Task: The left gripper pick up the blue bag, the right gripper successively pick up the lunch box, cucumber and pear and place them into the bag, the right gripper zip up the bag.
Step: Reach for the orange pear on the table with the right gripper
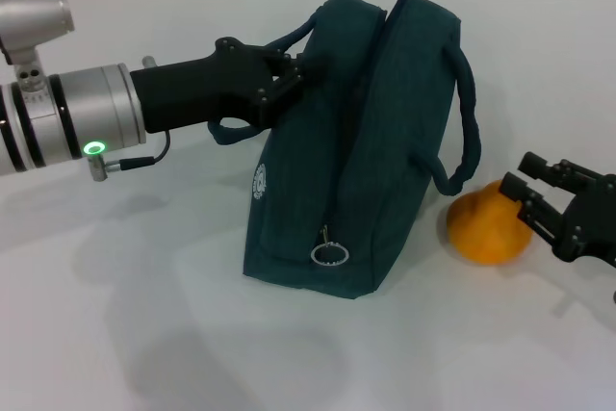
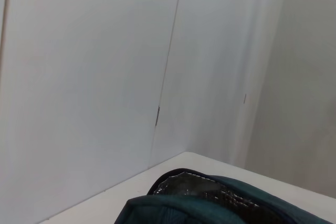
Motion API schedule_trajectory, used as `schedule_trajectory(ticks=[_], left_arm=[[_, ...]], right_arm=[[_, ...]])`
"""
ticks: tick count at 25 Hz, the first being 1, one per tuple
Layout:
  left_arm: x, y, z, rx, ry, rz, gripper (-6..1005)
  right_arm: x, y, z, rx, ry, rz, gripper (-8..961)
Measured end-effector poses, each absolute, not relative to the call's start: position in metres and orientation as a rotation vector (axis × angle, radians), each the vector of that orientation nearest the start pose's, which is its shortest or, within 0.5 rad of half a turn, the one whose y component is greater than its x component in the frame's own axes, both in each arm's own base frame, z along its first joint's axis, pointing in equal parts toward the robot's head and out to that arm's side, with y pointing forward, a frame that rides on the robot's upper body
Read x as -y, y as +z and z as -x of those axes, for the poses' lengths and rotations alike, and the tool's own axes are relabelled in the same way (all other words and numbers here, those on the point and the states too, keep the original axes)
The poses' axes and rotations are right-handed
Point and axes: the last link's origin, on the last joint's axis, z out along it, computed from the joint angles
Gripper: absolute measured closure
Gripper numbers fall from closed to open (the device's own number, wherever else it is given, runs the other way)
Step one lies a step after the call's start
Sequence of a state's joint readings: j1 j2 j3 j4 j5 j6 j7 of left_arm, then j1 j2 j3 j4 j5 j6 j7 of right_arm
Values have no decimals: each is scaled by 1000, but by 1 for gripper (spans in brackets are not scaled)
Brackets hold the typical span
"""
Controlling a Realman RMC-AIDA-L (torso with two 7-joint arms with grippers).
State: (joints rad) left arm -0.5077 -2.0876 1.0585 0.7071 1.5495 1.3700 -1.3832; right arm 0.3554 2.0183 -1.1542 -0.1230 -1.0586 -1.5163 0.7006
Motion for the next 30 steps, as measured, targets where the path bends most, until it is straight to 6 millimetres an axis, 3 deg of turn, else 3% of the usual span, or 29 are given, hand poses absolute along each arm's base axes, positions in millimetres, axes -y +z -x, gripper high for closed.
schedule_trajectory(ticks=[10,20,26,30], left_arm=[[-354,-14,210,503,-909,2628,873],[-356,-14,208,495,-909,2629,870],[-357,-14,209,500,-901,2622,869],[-356,-14,210,493,-896,2621,868]], right_arm=[[-272,-32,-308,-514,985,2299,662],[-275,-36,-307,-515,964,2305,689],[-273,-37,-310,-531,960,2293,818],[-271,-37,-311,-538,960,2287,834]])
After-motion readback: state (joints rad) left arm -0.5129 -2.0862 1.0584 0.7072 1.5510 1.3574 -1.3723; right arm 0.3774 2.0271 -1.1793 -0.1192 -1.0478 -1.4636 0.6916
